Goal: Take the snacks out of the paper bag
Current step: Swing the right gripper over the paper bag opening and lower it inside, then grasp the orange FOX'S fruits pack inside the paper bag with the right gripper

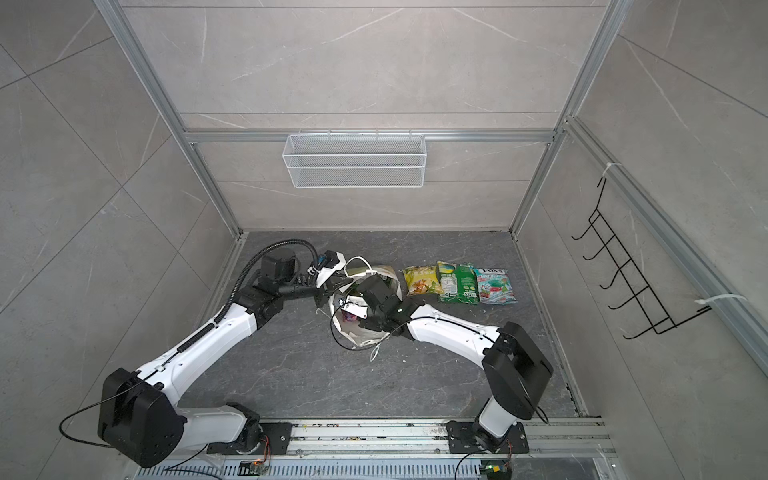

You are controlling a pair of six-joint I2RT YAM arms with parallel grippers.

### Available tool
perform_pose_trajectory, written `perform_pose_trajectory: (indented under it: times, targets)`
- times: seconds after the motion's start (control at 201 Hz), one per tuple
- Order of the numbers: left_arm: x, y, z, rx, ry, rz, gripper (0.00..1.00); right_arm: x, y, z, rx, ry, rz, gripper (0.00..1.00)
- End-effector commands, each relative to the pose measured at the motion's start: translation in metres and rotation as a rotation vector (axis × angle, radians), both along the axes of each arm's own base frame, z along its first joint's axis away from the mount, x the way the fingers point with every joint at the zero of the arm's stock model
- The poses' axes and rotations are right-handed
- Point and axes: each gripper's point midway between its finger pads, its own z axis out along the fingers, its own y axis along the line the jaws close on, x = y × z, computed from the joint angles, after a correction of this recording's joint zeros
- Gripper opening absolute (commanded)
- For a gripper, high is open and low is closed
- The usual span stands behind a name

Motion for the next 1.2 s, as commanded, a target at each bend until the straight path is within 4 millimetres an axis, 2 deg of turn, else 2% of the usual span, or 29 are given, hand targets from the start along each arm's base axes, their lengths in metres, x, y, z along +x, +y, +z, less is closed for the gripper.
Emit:
perform_pose_trajectory:
  times: [0.0,0.204,0.309,0.408,0.523,0.597,0.667,0.831,0.975,1.194]
  targets:
    - [-0.001,-0.006,0.031,-0.051,-0.095,-0.047,0.00,0.012,0.004,-0.001,-0.028,-0.040,-0.012,0.41]
    - [-0.001,-0.006,0.031,-0.055,-0.094,-0.050,0.00,0.026,0.007,-0.021,-0.063,-0.071,-0.028,0.43]
    - [-0.001,-0.007,0.032,-0.058,-0.095,-0.052,0.00,0.035,0.009,-0.026,-0.044,-0.085,-0.045,0.38]
    - [-0.001,-0.006,0.033,-0.058,-0.096,-0.051,0.00,0.042,0.011,-0.028,-0.047,-0.097,-0.058,0.25]
    - [-0.002,-0.005,0.033,-0.056,-0.099,-0.047,0.00,0.042,0.014,-0.023,-0.029,-0.102,-0.049,0.14]
    - [-0.003,-0.004,0.033,-0.056,-0.103,-0.042,0.00,0.041,0.014,-0.022,-0.034,-0.099,-0.040,0.00]
    - [-0.002,-0.003,0.031,-0.055,-0.103,-0.033,0.00,0.038,0.012,-0.021,-0.038,-0.098,-0.037,0.00]
    - [0.000,-0.003,0.028,-0.053,-0.100,-0.021,0.00,0.030,0.004,-0.006,-0.022,-0.109,-0.029,0.00]
    - [0.004,-0.002,0.027,-0.040,-0.101,-0.011,0.00,0.012,0.004,0.018,0.042,-0.086,0.011,0.00]
    - [0.004,-0.001,0.025,-0.052,-0.107,0.004,0.00,-0.009,-0.005,0.044,0.104,-0.094,0.032,0.00]
